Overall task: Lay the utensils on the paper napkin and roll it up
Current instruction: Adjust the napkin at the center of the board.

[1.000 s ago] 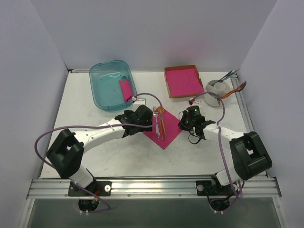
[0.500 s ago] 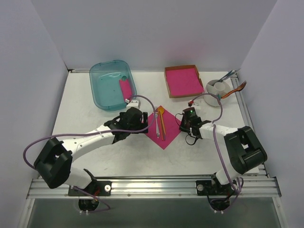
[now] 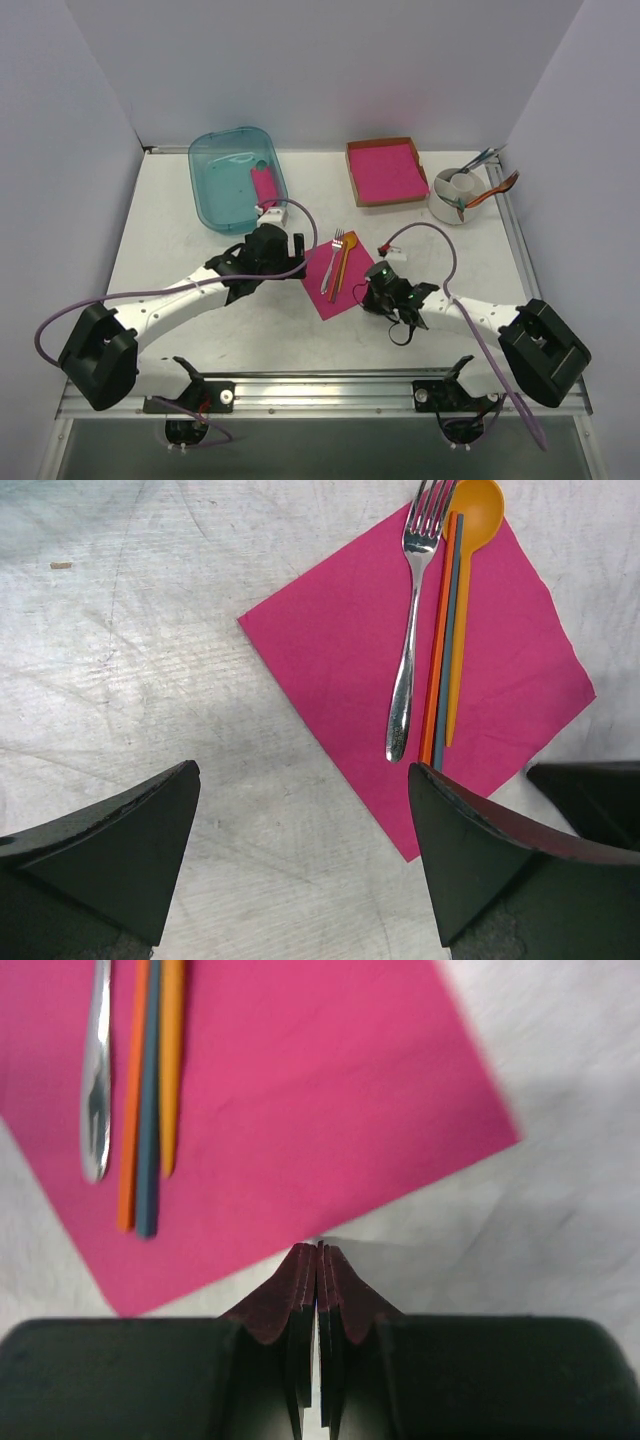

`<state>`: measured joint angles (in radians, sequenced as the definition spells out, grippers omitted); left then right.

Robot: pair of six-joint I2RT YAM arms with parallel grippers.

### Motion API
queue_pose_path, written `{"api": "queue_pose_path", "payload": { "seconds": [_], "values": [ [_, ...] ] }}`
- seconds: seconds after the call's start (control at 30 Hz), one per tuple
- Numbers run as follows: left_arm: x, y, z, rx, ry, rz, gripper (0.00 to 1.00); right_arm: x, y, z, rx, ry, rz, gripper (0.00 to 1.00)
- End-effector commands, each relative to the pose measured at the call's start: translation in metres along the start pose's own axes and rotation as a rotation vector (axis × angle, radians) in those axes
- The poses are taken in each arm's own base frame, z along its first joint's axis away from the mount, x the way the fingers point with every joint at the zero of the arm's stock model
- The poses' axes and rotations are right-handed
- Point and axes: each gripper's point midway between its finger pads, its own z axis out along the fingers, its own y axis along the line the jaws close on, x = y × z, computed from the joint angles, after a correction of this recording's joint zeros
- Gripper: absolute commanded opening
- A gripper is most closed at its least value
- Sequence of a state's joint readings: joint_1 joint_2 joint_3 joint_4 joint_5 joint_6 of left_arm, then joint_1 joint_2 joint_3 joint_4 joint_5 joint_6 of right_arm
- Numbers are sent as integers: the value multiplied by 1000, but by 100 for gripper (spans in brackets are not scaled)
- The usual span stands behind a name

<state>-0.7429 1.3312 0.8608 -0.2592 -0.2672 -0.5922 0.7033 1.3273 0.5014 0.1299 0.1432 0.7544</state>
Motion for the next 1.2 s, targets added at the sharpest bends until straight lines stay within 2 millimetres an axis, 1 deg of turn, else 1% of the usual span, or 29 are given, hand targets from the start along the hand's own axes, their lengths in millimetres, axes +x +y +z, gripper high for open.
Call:
{"api": "queue_pose_path", "payload": {
  "seconds": [0.0,0.1,0.17,0.2,0.23,0.27,0.3,0.33,0.37,0.4,0.43,0.5,0.53,0.6,0.63,0.67,0.7,0.77,0.8,0.83,0.87,0.9,0.93,0.97,1.0,1.03,1.07,1.1,1.17],
  "values": [
    [-15,-7,-7,53,-38,-4,94,25,3,-12,28,37,-14,0],
    [-16,-6,-10,54,-46,0,94,36,16,-19,-11,58,-42,0],
    [-17,-4,-14,56,-56,-3,94,29,26,-25,-37,37,-62,0],
    [-17,-3,-15,59,-54,-2,94,23,33,-30,-74,15,-114,1],
    [-16,-1,-16,59,-55,-5,94,20,42,-33,-116,11,-141,6],
    [-21,2,-20,63,-70,-16,94,12,51,-37,-158,-16,-204,17],
    [-20,4,-22,64,-70,-20,94,8,58,-39,-185,-31,-239,21],
    [-22,5,-24,66,-75,-28,94,11,69,-43,-238,-24,-293,24],
    [-23,12,-28,58,-80,-40,94,10,75,-44,-259,-29,-331,27],
    [-23,14,-30,62,-80,-47,94,6,84,-45,-287,-36,-410,32],
    [-22,16,-33,64,-80,-52,94,11,93,-47,-319,-19,-459,34],
    [-22,23,-39,65,-81,-70,94,12,101,-44,-310,4,-537,38],
    [-21,25,-41,67,-79,-73,94,15,104,-44,-312,10,-602,39],
    [-19,28,-44,70,-70,-83,94,14,107,-37,-278,25,-644,40],
    [-19,29,-46,69,-68,-85,94,10,107,-34,-240,18,-621,40],
    [-19,30,-47,68,-65,-88,94,7,89,-23,-122,20,-615,37],
    [-18,32,-47,62,-62,-91,94,-4,90,-21,-76,-7,-593,35],
    [-18,32,-49,73,-63,-95,94,-9,81,-14,-12,-11,-546,29],
    [-17,32,-48,72,-60,-95,94,-12,79,-12,-8,-17,-516,27],
    [-17,32,-49,73,-60,-95,94,-12,73,-9,1,-13,-496,26],
    [-16,33,-49,71,-57,-95,94,-20,70,-8,-2,-30,-451,21],
    [-16,34,-49,68,-57,-94,94,-23,68,-8,-3,-36,-432,20],
    [-17,34,-50,68,-60,-93,94,-23,60,-7,13,-36,-419,19],
    [-16,34,-49,68,-61,-90,94,-29,57,-9,16,-51,-384,15],
    [-16,34,-49,67,-59,-90,94,-35,48,-7,35,-53,-355,13],
    [-16,35,-49,66,-60,-89,94,-39,43,-6,41,-57,-333,10],
    [-16,35,-49,67,-61,-89,94,-40,37,-5,56,-55,-321,3],
    [-15,35,-48,65,-59,-89,94,-44,28,-2,80,-54,-290,0],
    [-16,34,-47,68,-59,-89,94,-47,19,1,112,-50,-270,0]
  ]
}}
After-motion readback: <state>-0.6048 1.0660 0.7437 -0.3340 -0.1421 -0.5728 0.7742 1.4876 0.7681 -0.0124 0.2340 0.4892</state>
